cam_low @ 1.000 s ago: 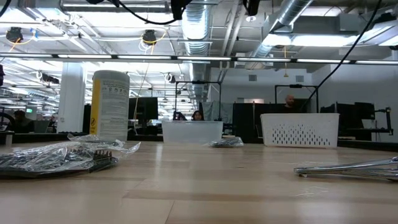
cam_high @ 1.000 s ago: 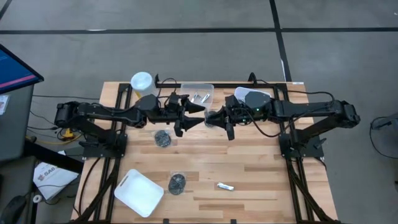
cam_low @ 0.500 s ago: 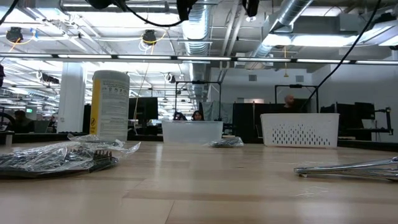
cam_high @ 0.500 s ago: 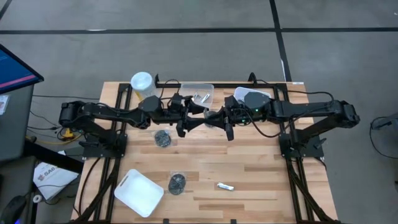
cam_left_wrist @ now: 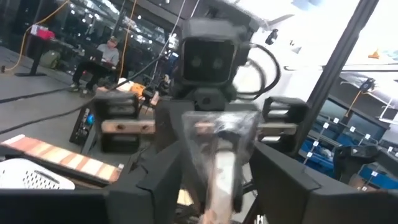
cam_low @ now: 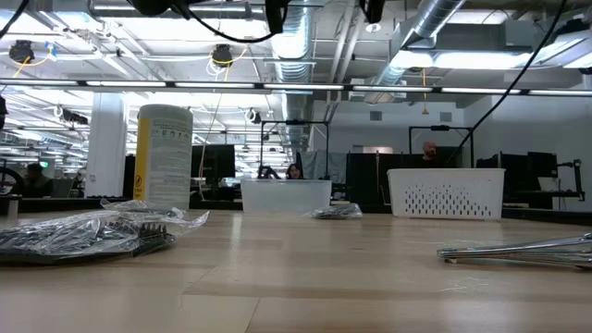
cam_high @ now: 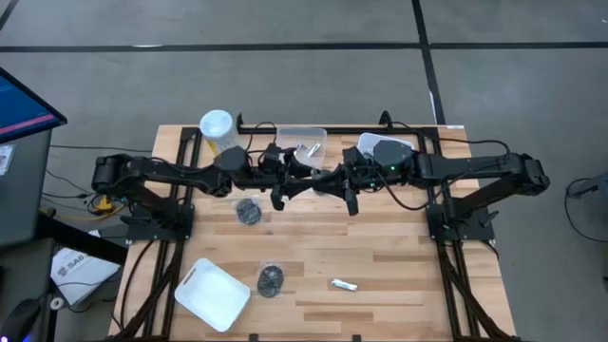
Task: Pick & Place Travel size toiletries
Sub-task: Put the silver nail cutter into the transparent bin
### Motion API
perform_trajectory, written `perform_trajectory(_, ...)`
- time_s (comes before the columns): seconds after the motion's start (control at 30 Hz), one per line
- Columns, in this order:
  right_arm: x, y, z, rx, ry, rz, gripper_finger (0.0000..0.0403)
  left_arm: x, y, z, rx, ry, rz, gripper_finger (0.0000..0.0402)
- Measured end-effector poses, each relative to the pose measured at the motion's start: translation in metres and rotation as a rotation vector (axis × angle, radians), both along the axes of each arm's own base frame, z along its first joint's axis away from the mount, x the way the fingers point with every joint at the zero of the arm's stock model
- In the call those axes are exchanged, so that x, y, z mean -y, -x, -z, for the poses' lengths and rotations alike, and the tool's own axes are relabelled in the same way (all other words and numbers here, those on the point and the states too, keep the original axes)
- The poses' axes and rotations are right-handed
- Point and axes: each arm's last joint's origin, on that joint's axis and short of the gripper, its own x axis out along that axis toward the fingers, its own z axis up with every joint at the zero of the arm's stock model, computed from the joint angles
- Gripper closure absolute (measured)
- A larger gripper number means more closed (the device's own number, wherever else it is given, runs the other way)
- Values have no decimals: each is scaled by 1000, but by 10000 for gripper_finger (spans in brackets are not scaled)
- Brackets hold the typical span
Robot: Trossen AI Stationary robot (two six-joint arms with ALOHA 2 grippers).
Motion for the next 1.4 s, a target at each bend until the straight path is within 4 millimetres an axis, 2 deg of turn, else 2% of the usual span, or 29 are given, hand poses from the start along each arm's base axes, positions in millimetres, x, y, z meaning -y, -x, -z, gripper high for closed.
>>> perform_trajectory(0.47, 0, 0, 0, -3, -6, 1, 356, 0, 0, 0, 3, 9, 1, 360)
perform_trajectory(0.57, 0, 0, 0, -2, -6, 2, 353, 0, 0, 0, 3, 8, 1, 361)
perform_trajectory(0.67, 0, 0, 0, -1, -3, 2, 327, 0, 0, 0, 2, 13, 2, 361)
perform_trajectory(0.83, 0, 3, -4, 14, 1, -1, 251, 0, 1, -1, 3, 15, 2, 361)
perform_trajectory(0.97, 0, 18, -26, 38, 23, -5, 184, 0, 8, -12, 48, -30, -17, 361)
perform_trajectory(1.07, 0, 34, -44, 11, 27, -7, 156, -4, 14, -19, 63, -64, -64, 361)
perform_trajectory(1.2, -4, 61, -66, -19, 24, -21, 151, -19, 19, -20, 33, -102, -199, 361)
perform_trajectory(1.27, -8, 74, -75, -10, 14, -32, 156, -30, 19, -14, -36, -117, -314, 361)
perform_trajectory(1.4, -20, 97, -81, -6, 61, -106, 182, -54, 21, 2, -211, -135, -521, 361)
